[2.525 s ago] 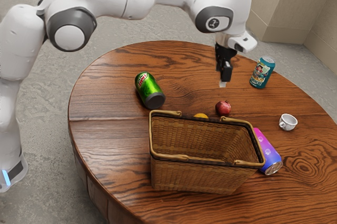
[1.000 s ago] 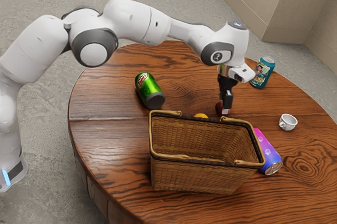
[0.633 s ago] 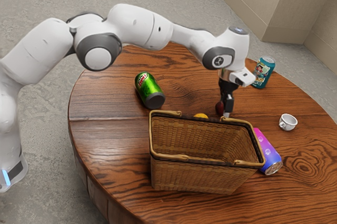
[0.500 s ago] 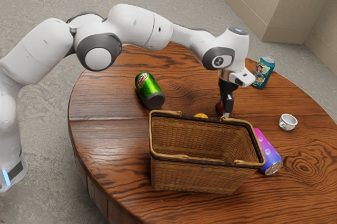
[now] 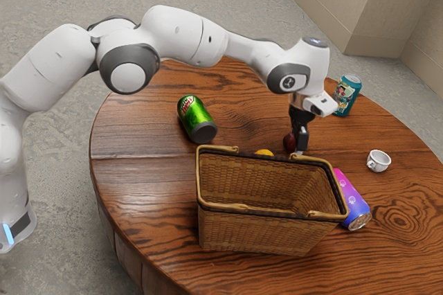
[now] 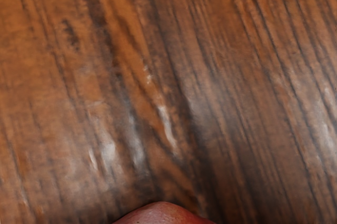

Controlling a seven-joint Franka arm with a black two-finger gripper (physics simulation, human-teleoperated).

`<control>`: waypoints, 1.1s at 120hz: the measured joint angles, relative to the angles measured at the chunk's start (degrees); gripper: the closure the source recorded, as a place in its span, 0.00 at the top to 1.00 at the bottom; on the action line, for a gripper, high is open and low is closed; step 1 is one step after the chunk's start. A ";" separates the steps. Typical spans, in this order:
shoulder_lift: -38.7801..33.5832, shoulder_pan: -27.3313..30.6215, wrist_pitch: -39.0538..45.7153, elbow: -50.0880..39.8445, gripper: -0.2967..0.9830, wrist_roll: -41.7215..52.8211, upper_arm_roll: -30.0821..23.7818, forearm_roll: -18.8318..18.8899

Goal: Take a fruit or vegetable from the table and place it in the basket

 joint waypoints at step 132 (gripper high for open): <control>-22.36 -19.39 -5.39 -6.21 0.41 -5.48 0.38 13.24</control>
